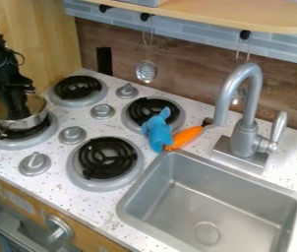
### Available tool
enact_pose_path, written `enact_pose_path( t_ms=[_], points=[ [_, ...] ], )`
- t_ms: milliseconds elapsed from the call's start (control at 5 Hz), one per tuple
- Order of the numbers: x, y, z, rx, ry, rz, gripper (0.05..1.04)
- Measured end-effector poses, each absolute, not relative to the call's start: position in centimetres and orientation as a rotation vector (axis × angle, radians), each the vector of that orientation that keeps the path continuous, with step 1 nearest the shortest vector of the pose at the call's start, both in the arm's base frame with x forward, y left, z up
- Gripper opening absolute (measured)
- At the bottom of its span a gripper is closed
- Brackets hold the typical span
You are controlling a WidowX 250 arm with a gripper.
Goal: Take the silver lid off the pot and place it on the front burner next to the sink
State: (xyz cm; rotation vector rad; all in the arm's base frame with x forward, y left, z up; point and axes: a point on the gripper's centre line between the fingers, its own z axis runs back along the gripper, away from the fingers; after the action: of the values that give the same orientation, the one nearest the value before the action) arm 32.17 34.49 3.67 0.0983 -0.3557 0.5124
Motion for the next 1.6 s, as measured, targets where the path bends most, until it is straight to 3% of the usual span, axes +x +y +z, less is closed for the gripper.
enact_pose_path(
  t_ms=[400, 600, 1200, 1600],
  points=[
    [35.1, 31.8, 8.9, 0.164, -0.431, 0.419, 0.317],
    [35.4, 29.5, 9.9, 0.176, -0.439, 0.400, 0.317],
    [36.5, 16.8, 10.3, 0.136, -0.435, 0.180, 0.317],
    [38.0, 6.4, 8.5, 0.085, -0.421, -0.114, 0.317]
  ],
)
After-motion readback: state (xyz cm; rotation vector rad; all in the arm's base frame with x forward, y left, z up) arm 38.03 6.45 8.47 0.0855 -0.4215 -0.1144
